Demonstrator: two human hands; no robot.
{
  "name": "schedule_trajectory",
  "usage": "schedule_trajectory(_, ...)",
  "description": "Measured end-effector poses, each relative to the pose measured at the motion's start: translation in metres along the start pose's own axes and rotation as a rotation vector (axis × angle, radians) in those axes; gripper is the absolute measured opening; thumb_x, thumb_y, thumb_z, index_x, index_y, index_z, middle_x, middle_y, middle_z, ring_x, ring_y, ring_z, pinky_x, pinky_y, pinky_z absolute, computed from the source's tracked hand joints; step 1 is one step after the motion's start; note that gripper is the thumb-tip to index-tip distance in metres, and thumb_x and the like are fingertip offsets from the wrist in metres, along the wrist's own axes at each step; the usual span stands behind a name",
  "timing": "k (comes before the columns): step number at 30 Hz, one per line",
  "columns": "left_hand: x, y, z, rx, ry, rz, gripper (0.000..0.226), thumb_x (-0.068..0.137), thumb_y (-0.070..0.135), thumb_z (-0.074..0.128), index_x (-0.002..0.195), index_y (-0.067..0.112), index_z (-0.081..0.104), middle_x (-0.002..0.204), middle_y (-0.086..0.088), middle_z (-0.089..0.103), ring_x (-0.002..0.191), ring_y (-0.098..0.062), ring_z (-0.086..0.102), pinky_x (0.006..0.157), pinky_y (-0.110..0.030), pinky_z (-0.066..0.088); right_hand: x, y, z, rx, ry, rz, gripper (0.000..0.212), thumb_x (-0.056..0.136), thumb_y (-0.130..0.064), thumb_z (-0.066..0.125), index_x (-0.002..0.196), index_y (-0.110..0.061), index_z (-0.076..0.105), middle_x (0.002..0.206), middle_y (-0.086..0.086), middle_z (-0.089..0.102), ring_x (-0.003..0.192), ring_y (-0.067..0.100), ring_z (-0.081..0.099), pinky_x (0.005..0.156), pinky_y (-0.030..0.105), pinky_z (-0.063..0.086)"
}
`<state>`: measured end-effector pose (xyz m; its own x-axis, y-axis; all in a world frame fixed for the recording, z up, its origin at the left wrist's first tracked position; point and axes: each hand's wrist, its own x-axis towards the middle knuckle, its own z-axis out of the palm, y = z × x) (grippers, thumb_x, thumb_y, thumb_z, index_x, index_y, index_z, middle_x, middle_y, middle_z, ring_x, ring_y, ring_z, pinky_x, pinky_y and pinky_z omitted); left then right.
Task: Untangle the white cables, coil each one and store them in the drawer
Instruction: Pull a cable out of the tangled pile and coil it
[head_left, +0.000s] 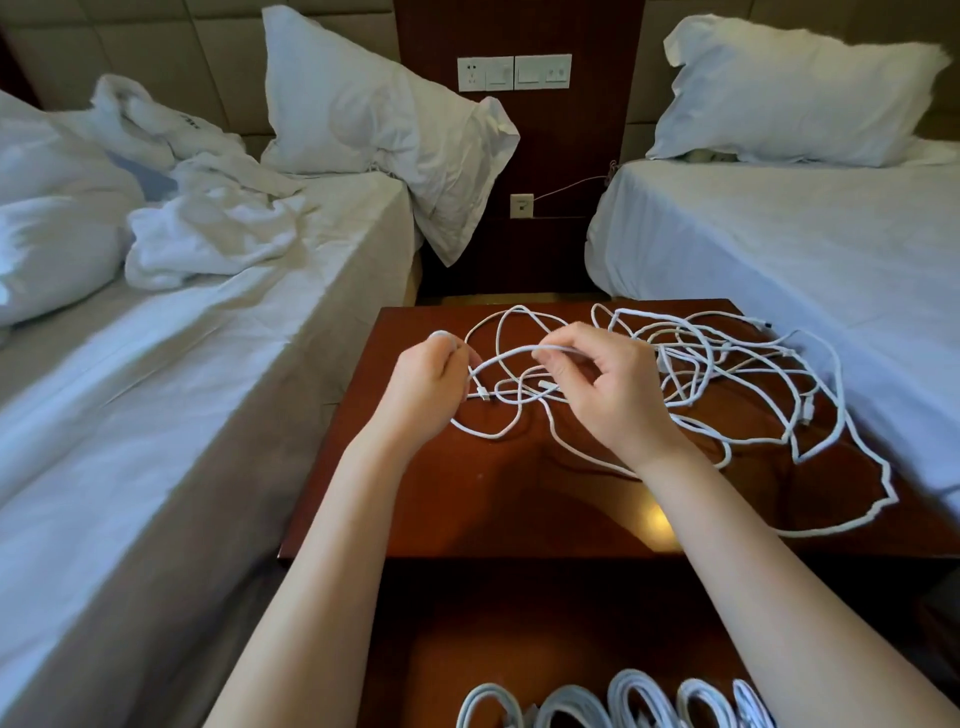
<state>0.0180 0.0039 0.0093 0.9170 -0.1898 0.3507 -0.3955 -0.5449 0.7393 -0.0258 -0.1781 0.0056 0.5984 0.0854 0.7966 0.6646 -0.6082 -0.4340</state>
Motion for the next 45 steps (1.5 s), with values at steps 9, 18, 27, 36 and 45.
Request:
schedule_trajectory(9, -0.017, 0.038, 0.007, -0.373, -0.602, 0.01, 0.034, 0.103, 0.02, 0.038, 0.08, 0.003, 0.057, 0.051, 0.004, 0.046, 0.049, -0.013, 0.037, 0.051, -0.025, 0.031, 0.001, 0.011, -0.014, 0.02, 0.19, 0.129, 0.011, 0.094, -0.018, 0.061, 0.091, -0.008, 0.066, 0.07, -0.021, 0.055, 0.064, -0.003, 0.055, 0.058, 0.008, 0.037)
schedule_trajectory(18, -0.024, 0.06, -0.017, -0.664, -0.894, 0.077, 0.024, 0.095, 0.017, 0.04, 0.082, 0.005, 0.056, 0.057, 0.0, 0.053, 0.051, -0.015, 0.045, 0.054, -0.023, 0.041, 0.0, 0.003, -0.007, 0.216, -0.042, 0.194, 0.018, 0.099, -0.011, 0.053, 0.102, -0.01, 0.07, 0.078, -0.028, 0.063, 0.075, -0.005, 0.06, 0.07, 0.008, 0.043)
schedule_trajectory(27, -0.02, 0.06, -0.023, -0.919, -0.693, 0.138, 0.027, 0.095, 0.015, 0.043, 0.08, 0.014, 0.066, 0.067, -0.005, 0.06, 0.059, -0.016, 0.055, 0.057, -0.028, 0.047, -0.005, -0.031, 0.028, 0.323, -0.494, 0.502, 0.034, 0.092, -0.014, 0.059, 0.058, -0.015, 0.055, 0.067, 0.003, 0.052, 0.061, 0.008, 0.047, 0.071, 0.017, 0.045)
schedule_trajectory(36, -0.005, 0.04, -0.018, -0.858, 0.076, 0.046, 0.028, 0.102, 0.005, 0.037, 0.087, 0.005, 0.06, 0.08, -0.008, 0.069, 0.075, -0.018, 0.067, 0.08, -0.034, 0.055, -0.008, -0.029, 0.025, 0.114, -0.679, 0.352, 0.026, 0.102, -0.03, 0.043, 0.089, -0.019, 0.062, 0.07, -0.012, 0.062, 0.063, 0.009, 0.058, 0.06, 0.025, 0.042)
schedule_trajectory(45, 0.006, 0.011, -0.01, -0.347, 0.538, 0.064, 0.029, 0.099, 0.011, 0.039, 0.077, 0.021, 0.054, 0.08, -0.007, 0.066, 0.07, -0.018, 0.069, 0.075, -0.038, 0.058, 0.001, -0.011, -0.003, 0.121, -0.465, 0.419, 0.029, 0.097, -0.024, 0.056, 0.071, -0.009, 0.056, 0.06, 0.004, 0.05, 0.056, 0.01, 0.043, 0.056, 0.026, 0.035)
